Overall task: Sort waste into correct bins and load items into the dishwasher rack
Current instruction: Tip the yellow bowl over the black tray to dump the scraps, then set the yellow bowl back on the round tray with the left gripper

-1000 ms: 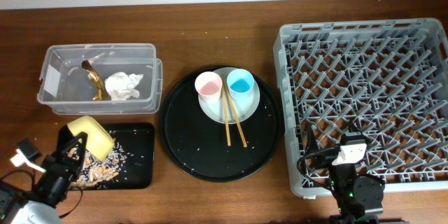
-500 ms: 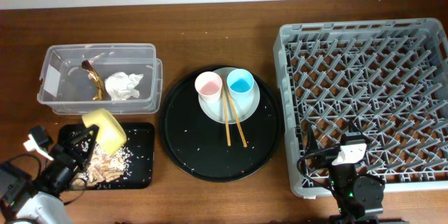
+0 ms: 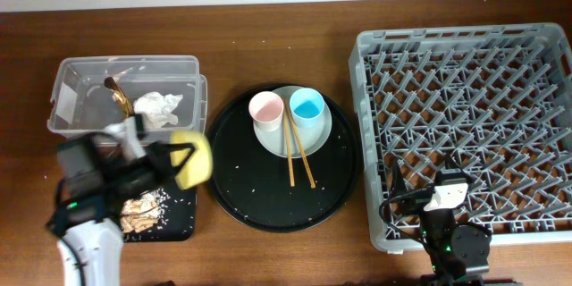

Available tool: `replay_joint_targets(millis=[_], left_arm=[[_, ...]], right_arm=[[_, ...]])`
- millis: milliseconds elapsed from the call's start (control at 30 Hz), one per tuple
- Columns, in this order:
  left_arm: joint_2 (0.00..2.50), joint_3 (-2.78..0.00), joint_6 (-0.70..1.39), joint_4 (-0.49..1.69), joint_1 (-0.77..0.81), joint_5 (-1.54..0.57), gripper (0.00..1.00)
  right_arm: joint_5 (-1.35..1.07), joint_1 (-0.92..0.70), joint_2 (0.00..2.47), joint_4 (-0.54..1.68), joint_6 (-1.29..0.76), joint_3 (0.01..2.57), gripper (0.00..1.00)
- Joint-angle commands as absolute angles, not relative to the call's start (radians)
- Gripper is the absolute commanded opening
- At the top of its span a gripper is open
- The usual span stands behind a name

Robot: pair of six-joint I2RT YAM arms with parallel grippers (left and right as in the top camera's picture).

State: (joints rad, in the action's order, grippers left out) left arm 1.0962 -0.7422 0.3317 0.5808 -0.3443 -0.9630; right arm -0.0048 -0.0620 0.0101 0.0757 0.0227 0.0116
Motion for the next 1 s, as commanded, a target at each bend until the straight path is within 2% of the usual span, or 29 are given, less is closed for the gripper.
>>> replay_joint_targets(millis=[0, 67, 133, 233, 300, 433, 567, 600, 667, 733, 767, 800, 867, 967], left_arm=[[1.079, -0.786, 0.465, 0.552, -0.01, -0.565, 0.0], [1.081, -0.786, 0.495, 0.55, 0.154, -0.39, 0.0], [1.099, -0.786, 0.54, 0.541, 0.395, -0.147, 0.0], [1.172, -0.786, 0.58, 0.499, 0.582, 0.009, 0.0], [1.248, -0.786, 0.588, 0.471, 0.637, 0.026, 0.0], [1.354, -0.786, 0.587, 0.475, 0.641, 0.027, 0.0], [1.359, -0.786, 0.587, 0.487, 0.641, 0.146, 0.02], [1.359, -0.786, 0.587, 0.487, 0.641, 0.154, 0.09], [1.359, -0.786, 0.587, 0.487, 0.641, 0.154, 0.13], [1.359, -0.786, 0.587, 0.487, 0.641, 0.154, 0.22], [1.359, -0.786, 0.587, 0.488, 0.641, 0.151, 0.45], [1.359, -0.786, 0.587, 0.492, 0.641, 0.146, 0.51], [1.359, -0.786, 0.587, 0.494, 0.641, 0.147, 0.53], [1.359, -0.786, 0.587, 0.498, 0.641, 0.147, 0.64]], right_arm=[[-0.007, -0.059, 0.004, 0.079, 0.019, 0.006, 0.98], [-0.007, -0.059, 0.004, 0.079, 0.019, 0.006, 0.98], [-0.007, -0.059, 0.004, 0.079, 0.019, 0.006, 0.98], [-0.007, -0.059, 0.004, 0.079, 0.019, 0.006, 0.99], [-0.007, -0.059, 0.004, 0.079, 0.019, 0.006, 0.99], [-0.007, -0.059, 0.004, 0.079, 0.019, 0.006, 0.98], [-0.007, -0.059, 0.004, 0.079, 0.019, 0.006, 0.98], [-0.007, -0.059, 0.004, 0.079, 0.019, 0.006, 0.98], [-0.007, -0.059, 0.004, 0.079, 0.019, 0.006, 0.98], [-0.007, -0.059, 0.004, 0.079, 0.019, 0.006, 0.98], [-0.007, -0.059, 0.004, 0.079, 0.019, 0.006, 0.98], [-0.007, -0.059, 0.004, 0.079, 0.019, 0.006, 0.98], [-0.007, -0.059, 0.004, 0.079, 0.019, 0.006, 0.98], [-0.007, -0.059, 0.004, 0.079, 0.019, 0.006, 0.98]])
